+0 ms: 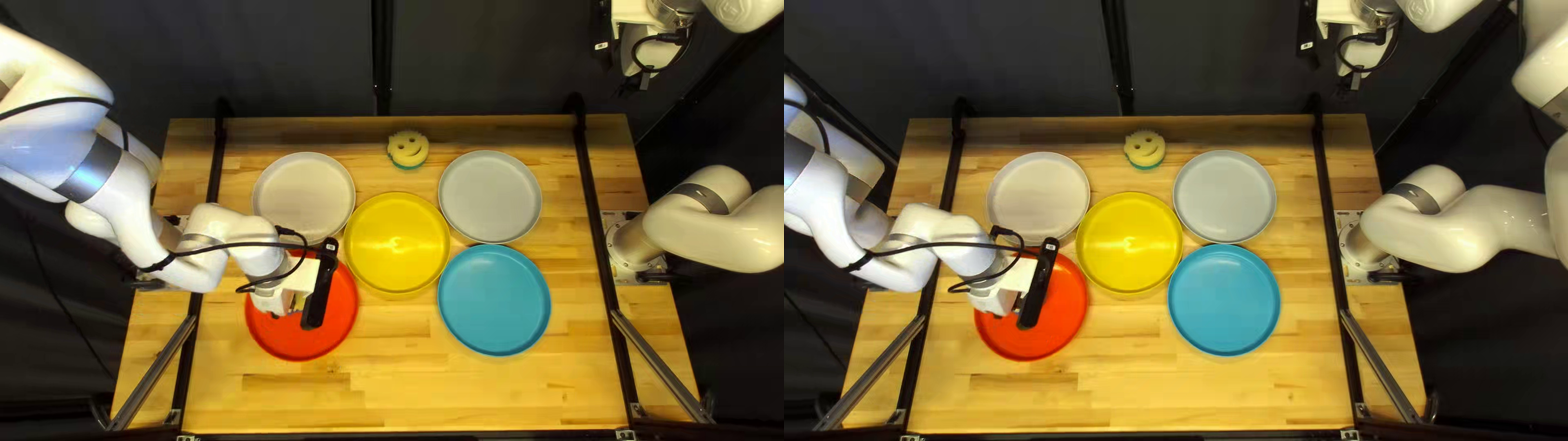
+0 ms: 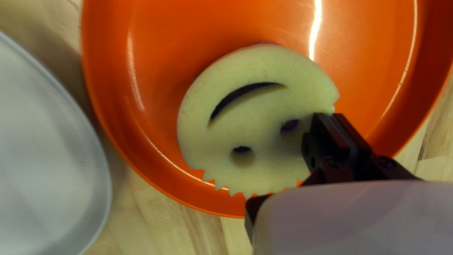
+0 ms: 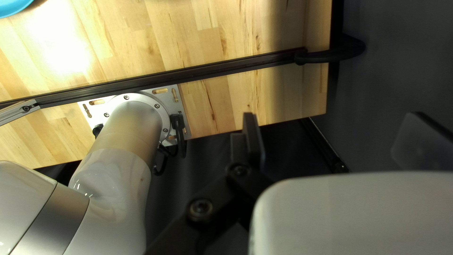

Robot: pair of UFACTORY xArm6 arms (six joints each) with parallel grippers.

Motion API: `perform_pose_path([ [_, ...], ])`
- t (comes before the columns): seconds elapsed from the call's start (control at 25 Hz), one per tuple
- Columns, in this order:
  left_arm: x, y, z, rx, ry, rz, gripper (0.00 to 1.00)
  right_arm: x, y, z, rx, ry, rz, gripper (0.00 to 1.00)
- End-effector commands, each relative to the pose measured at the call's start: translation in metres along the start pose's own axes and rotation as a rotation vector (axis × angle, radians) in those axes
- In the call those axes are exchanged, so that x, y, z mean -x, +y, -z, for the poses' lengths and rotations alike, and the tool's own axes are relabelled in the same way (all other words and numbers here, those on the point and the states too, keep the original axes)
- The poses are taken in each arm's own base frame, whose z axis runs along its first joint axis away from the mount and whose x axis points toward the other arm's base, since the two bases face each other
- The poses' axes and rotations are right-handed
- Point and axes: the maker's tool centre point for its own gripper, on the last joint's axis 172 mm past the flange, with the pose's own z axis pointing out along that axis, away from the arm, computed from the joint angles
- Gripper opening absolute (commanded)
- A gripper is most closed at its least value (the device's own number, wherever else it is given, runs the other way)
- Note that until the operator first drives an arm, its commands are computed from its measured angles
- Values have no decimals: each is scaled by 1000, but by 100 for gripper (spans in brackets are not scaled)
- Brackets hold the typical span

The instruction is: Pick up sponge and scrub the plate

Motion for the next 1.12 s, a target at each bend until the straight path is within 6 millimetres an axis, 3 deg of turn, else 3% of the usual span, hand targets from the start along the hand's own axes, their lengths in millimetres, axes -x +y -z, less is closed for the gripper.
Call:
perform_pose_path([
  [0.04,-9,10,-4,0,6,-11,0,0,0,0,0,0,0,100],
  [0.44,-39,63,-16,9,14,-48,0,0,0,0,0,0,0,100],
  [0.72,-45,94,-17,17,9,-69,0,0,0,0,0,0,0,100],
  [0.88,-38,85,-17,17,4,-69,0,0,0,0,0,0,0,100],
  [1.12,-33,42,-6,15,9,-63,0,0,0,0,0,0,0,100],
])
